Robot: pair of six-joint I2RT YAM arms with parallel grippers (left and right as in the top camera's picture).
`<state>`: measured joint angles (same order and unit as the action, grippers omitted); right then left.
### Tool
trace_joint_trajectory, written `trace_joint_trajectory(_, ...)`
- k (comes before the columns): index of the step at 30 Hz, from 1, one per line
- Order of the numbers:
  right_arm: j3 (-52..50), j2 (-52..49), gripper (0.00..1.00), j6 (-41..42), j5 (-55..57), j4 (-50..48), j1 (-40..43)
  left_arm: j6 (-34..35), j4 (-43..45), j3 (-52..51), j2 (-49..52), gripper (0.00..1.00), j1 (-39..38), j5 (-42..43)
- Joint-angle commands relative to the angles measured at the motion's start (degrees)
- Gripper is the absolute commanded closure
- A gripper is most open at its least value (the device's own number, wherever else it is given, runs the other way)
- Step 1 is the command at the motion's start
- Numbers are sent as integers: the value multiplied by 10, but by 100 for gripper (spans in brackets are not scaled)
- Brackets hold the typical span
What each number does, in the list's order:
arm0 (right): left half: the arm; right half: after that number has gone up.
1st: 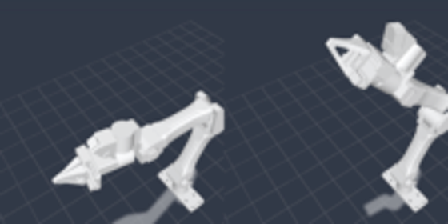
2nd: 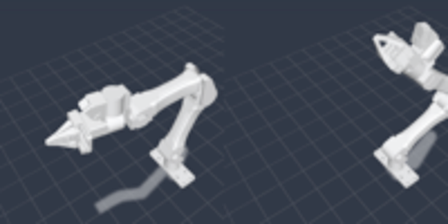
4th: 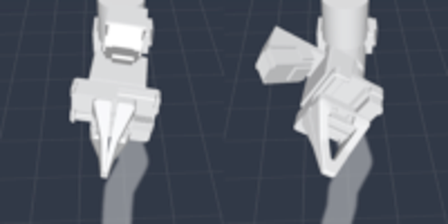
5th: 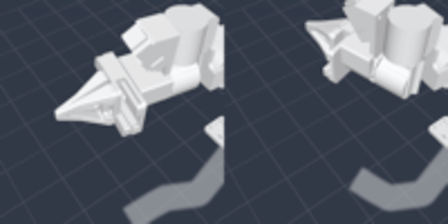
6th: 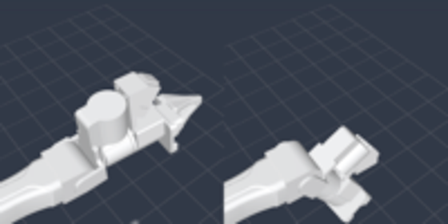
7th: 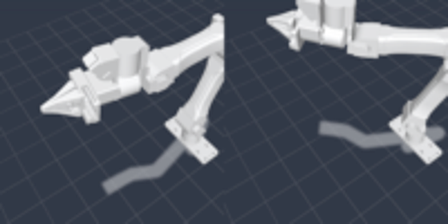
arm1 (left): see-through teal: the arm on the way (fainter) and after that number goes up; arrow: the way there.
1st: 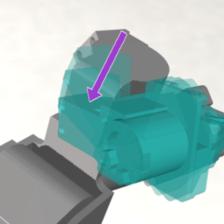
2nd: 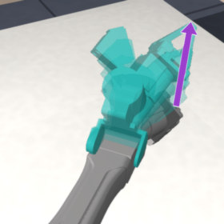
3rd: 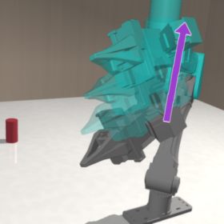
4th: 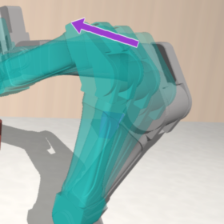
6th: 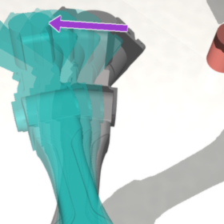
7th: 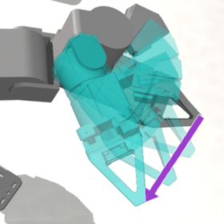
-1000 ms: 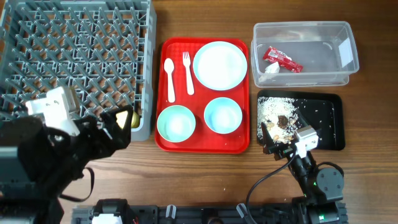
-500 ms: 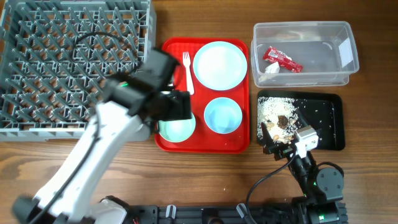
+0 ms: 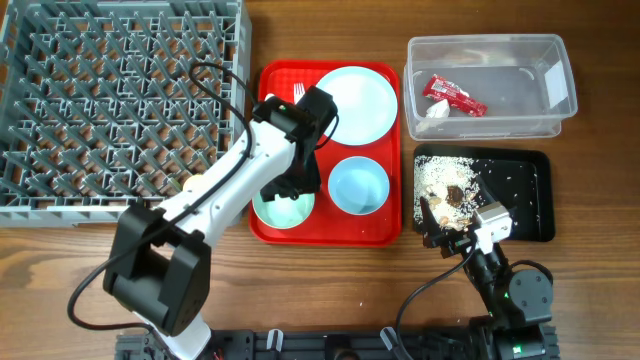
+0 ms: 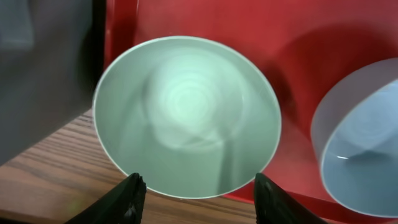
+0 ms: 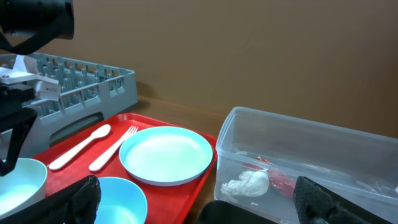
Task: Sort waste into correct bins and load items into the dishwasher rack
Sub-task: 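Reach left gripper to the light-blue bowl and grasp its rim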
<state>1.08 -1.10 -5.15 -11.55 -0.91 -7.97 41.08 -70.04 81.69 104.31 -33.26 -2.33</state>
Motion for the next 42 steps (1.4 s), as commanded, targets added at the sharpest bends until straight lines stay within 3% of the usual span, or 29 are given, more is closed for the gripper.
trace_joint_trajectory(1,-8,8,0,8,-9,-2,3,-12,26,-2,-3,42,-6,67)
trace_joint_trajectory(7,-8,8,0,8,-9,-2,3,-3,84,-14,-2,40,-38,63)
trace_joint_trajectory(23,-8,8,0,8,-9,-2,3,-22,184,-47,35,53,-77,-23)
trace_joint_trajectory(24,-8,8,0,8,-9,-2,3,-25,189,-48,40,55,-78,-22)
trace_joint_trajectory(29,-8,8,0,8,-9,-2,3,-33,200,-48,64,88,-77,-19)
trace_joint_trajectory(32,-8,8,0,8,-9,-2,3,-34,213,-48,69,96,-77,-25)
trace_joint_trajectory(38,-8,8,0,8,-9,-2,3,-34,223,-45,64,96,-76,-25)
trace_joint_trajectory(42,-8,8,0,8,-9,-2,3,-34,185,-24,31,96,-69,-49)
